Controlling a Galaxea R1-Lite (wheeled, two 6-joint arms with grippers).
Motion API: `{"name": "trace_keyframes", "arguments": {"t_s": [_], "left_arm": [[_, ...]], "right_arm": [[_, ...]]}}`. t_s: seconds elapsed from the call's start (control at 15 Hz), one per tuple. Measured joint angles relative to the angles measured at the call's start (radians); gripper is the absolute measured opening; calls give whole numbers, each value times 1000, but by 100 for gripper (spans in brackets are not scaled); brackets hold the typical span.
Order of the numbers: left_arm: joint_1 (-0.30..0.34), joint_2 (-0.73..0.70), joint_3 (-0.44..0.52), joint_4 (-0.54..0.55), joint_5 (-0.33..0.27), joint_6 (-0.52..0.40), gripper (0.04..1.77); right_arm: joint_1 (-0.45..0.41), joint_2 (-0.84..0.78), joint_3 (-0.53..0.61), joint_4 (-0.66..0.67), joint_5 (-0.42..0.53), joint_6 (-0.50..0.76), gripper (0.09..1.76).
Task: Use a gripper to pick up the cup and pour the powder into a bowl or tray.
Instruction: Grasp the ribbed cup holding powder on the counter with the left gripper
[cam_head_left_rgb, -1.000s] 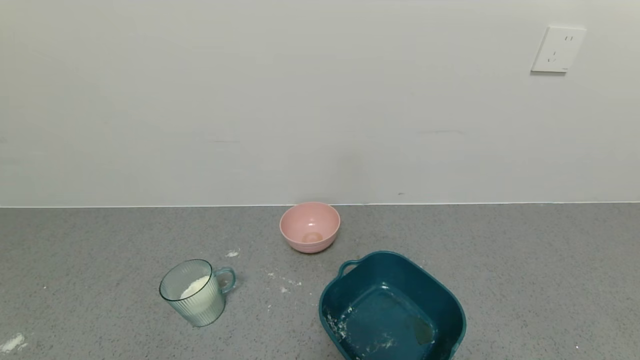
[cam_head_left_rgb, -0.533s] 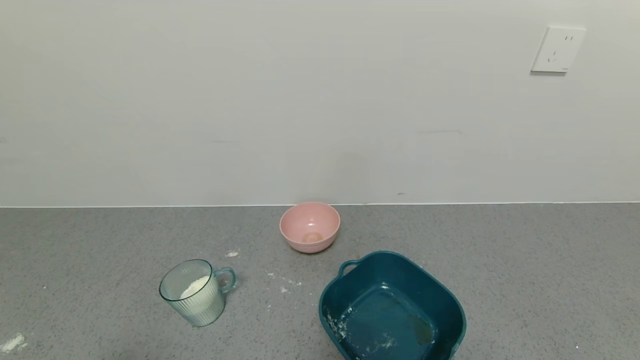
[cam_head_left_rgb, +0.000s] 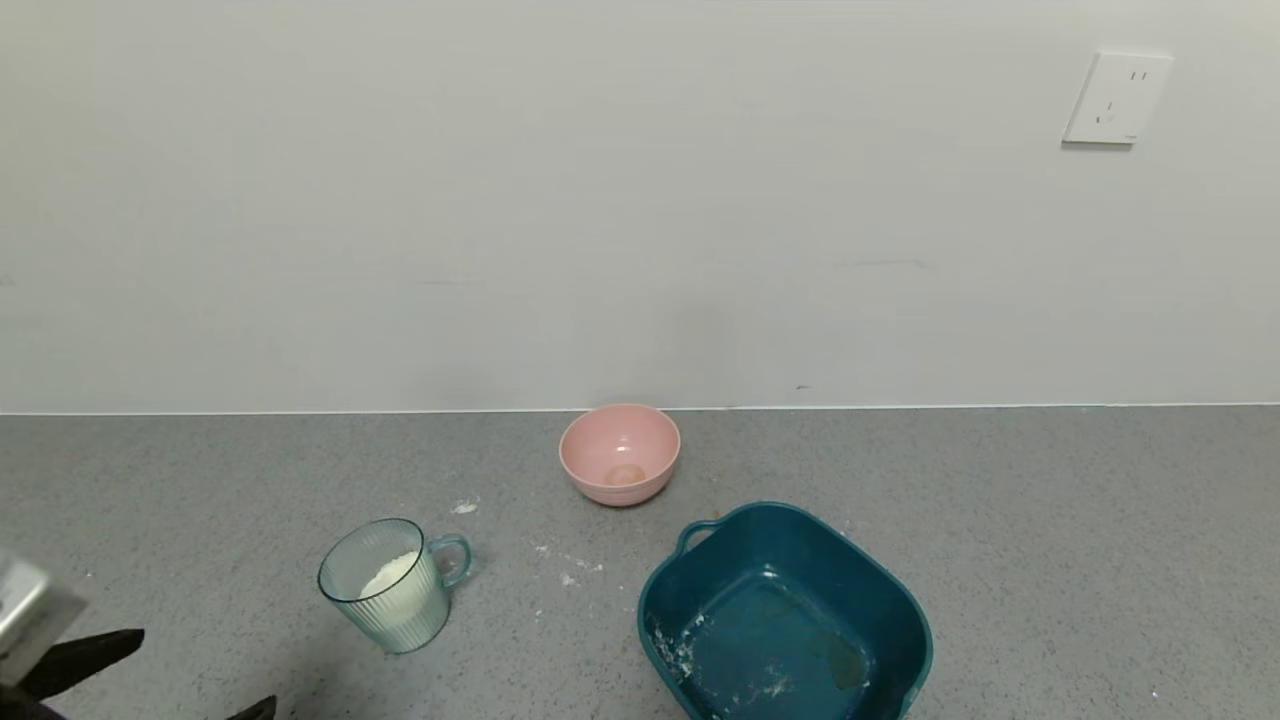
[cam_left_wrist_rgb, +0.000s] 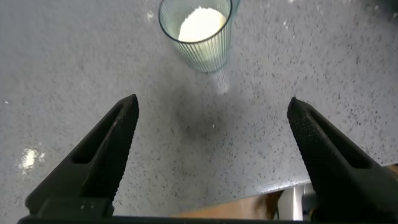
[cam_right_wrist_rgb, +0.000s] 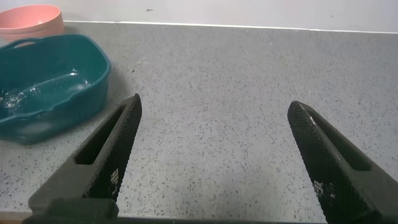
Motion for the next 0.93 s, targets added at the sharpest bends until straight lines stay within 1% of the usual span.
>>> {"name": "trace_keyframes", "arguments": {"t_s": [0.47,0.67,0.93], "left_arm": [[-13,208,11,-19,1,27,172],[-13,308,33,-123,3,26,172],[-13,410,81,-217,7,19,172]], "right_arm": [[0,0,0,0,0,0,171],[0,0,0,0,0,0,171],[0,0,0,0,1,0,171]]}}
